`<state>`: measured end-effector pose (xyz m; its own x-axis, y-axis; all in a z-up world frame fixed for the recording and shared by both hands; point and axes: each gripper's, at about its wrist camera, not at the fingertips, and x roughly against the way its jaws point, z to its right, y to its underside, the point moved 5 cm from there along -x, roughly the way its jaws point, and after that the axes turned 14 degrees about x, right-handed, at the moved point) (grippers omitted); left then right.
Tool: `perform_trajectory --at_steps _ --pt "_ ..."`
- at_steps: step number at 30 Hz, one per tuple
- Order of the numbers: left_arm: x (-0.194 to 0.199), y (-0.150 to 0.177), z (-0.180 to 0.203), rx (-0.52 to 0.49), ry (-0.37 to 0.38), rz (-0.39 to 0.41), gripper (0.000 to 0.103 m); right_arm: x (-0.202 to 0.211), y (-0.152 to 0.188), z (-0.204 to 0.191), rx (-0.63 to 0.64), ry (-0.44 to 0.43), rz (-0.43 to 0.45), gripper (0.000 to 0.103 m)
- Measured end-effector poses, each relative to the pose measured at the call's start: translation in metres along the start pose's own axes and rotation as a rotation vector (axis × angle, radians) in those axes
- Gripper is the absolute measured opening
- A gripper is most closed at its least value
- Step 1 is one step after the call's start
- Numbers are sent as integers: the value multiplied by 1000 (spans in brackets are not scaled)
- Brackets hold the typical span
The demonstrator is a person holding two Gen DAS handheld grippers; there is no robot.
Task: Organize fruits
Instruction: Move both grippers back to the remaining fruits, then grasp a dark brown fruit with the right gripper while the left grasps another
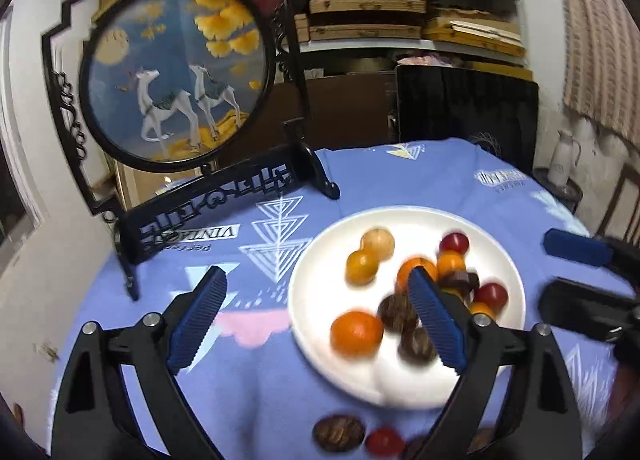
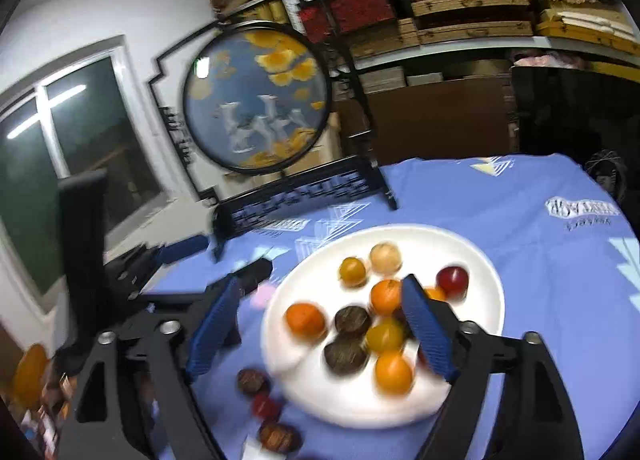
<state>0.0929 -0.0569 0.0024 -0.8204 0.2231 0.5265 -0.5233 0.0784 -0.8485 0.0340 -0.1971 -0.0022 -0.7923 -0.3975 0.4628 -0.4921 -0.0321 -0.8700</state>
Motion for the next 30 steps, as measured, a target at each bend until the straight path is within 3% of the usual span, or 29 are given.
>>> perform_trajectory --at_steps 4,7,11,12,13,15,17,20,26,29,30 --pt "22 30 -23 8 6 -50 90 17 42 -16 104 2 -142 85" --pt "30 47 -40 53 1 -102 90 -1 77 -35 204 39 -283 85" --pt "37 65 -47 82 -22 -148 90 -32 105 -52 239 16 -374 83" --pt "39 70 -46 83 -24 -155 90 -41 110 -54 233 8 -396 80" --pt "40 74 -44 85 -25 -163 90 -48 113 -55 220 -7 -418 67" --pt "42 82 -38 90 -13 -196 90 -51 113 -57 249 6 -421 44" --pt "42 90 -30 85 5 -225 90 -44 111 -56 241 -12 -408 43" --pt "39 110 -1 52 26 -274 90 -24 96 -35 193 50 -335 43" --pt "17 130 38 64 -20 -347 86 2 77 1 68 85 -221 43" --pt "0 133 41 117 -69 -380 59 4 78 -2 91 78 -212 44" --pt "-3 135 42 130 -57 -402 45 3 78 -4 103 75 -214 44"
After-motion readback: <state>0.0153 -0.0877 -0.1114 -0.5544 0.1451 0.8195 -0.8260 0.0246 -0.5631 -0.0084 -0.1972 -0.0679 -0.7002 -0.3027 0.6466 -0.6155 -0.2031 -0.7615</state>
